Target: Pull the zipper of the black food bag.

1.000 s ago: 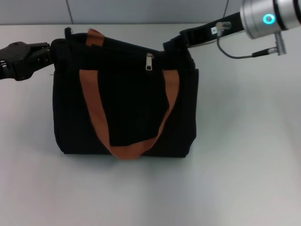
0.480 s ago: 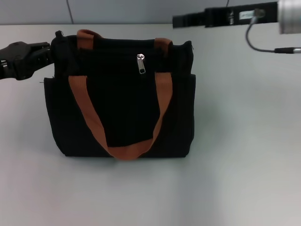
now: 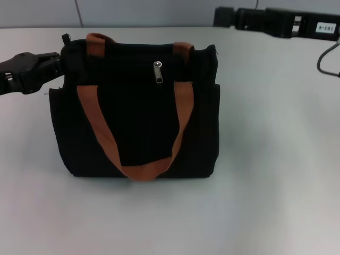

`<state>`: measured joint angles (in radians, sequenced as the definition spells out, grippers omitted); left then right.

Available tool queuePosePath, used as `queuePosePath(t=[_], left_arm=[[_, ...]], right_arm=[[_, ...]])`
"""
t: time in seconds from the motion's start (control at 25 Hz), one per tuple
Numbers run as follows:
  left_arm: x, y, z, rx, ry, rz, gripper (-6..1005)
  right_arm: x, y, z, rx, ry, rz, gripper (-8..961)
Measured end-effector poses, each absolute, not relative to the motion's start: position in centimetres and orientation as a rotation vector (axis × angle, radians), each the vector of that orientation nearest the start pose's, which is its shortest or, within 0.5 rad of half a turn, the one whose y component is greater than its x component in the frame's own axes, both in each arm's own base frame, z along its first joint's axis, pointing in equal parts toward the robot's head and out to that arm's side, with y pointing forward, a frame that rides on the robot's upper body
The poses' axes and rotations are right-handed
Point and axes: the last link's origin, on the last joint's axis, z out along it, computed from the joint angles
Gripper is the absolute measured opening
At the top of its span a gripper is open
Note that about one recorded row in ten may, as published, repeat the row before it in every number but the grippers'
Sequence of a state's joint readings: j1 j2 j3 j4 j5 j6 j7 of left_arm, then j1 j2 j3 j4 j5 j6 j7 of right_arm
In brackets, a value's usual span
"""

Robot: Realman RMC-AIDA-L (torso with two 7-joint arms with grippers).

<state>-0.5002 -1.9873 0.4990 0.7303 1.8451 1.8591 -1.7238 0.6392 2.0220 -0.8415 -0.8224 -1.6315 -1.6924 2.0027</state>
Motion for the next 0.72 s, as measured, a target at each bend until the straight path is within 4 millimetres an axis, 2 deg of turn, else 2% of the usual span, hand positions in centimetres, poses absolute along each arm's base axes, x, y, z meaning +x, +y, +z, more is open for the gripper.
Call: queuePosePath(t=[0.08,0.12,0.2,0.24,0.28,0.32,0.48,0.64,0.72], left_arm=[[-25.3,31.9,8.5,-2.597,-0.885,-1.131,22],[-25.3,31.9,8.5,-2.599,-0.881,-1.133,22],[-25.1,31.9,8.5,-2.606,-0.872,-1.139,22],[-25.1,31.9,8.5,-2.606,-0.872,-1.139,22],[-25.1,31.9,8.4,-2.610,-0.866,-1.141,22],[-25.0,31.9,8.4,-2.614,-0.862,-1.143,22],[-24.8,31.9,8.4,-2.621,-0.846,-1.152,23],[-24.6,31.7,8.5,-2.633,-0.819,-1.165,23],[-24.6,31.7,8.5,-2.636,-0.812,-1.170,23]], right_arm=[[15.9,36.4,5.3,-2.794,0.972,1.148,484],[15.1,36.7,4.7,-2.854,1.026,1.057,542],[14.4,37.2,4.0,-2.903,1.085,0.941,570],[14.4,37.2,4.0,-2.903,1.085,0.941,584],[13.5,37.9,3.1,-2.943,1.157,0.794,598],[13.5,37.9,3.1,-2.943,1.157,0.794,596],[12.1,39.2,1.4,-2.946,1.278,0.612,587],[10.5,40.1,-0.5,-2.921,1.330,0.463,587],[10.4,40.2,-0.8,-2.919,1.332,0.439,587]])
